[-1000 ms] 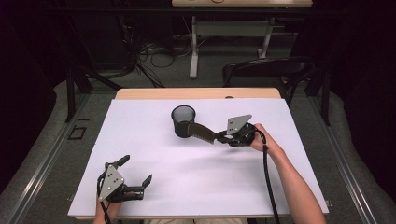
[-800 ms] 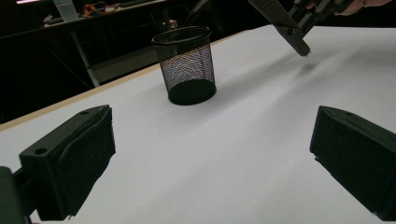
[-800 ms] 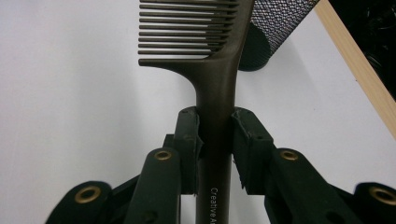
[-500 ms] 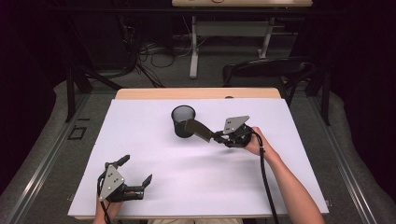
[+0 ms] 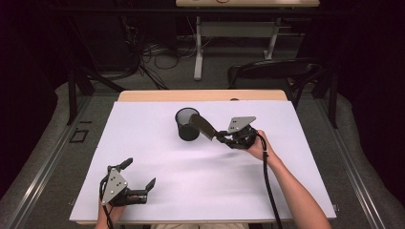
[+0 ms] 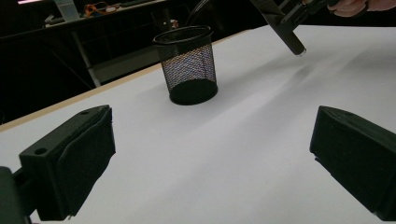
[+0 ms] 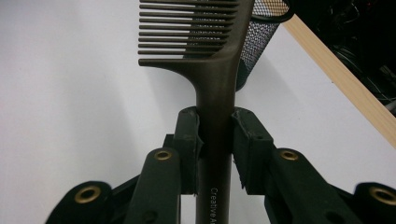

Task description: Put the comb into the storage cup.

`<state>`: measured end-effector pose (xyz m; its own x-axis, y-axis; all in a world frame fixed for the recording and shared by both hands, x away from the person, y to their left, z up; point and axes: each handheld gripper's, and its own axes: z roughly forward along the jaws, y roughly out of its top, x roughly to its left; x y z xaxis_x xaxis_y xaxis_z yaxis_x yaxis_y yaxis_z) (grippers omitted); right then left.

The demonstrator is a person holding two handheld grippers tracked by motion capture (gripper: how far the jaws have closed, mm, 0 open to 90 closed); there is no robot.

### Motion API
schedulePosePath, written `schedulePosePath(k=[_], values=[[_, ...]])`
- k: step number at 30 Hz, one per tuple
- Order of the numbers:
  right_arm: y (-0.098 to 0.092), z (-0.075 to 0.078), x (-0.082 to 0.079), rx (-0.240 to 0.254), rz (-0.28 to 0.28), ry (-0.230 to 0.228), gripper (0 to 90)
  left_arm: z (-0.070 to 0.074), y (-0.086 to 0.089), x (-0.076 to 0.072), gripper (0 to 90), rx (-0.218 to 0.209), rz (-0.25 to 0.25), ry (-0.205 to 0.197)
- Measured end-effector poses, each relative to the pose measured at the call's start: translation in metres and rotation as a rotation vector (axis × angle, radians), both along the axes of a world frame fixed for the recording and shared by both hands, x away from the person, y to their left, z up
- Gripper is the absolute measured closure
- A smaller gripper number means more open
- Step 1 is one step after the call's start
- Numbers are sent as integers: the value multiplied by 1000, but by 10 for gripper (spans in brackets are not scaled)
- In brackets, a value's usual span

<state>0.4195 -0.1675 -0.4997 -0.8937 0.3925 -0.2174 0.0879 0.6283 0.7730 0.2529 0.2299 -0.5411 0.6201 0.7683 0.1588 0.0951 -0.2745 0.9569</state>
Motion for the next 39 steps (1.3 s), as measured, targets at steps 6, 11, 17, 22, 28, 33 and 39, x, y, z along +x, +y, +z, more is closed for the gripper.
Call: schedulePosePath(k=[6, 11, 17, 22, 28, 33, 39], values=[[2, 3, -3, 31, -46, 0, 729, 1, -1, 0, 1, 4, -5, -5], [5, 4, -4, 50, -77, -8, 729, 1, -2, 0, 1, 0, -8, -8], [7, 6, -5, 68, -115, -18, 729, 1, -2, 1, 1, 1, -11, -1], [8, 7, -5, 81, -145, -19, 729, 1, -3, 1, 1, 5, -8, -4], [9, 11, -4, 100, -163, -31, 729, 1, -2, 1, 2, 3, -5, 0], [9, 12, -5, 104, -165, -37, 729, 1, -4, 2, 2, 2, -13, -1], [9, 17, -6, 120, -183, -40, 729, 1, -4, 3, 2, 6, -11, 1]])
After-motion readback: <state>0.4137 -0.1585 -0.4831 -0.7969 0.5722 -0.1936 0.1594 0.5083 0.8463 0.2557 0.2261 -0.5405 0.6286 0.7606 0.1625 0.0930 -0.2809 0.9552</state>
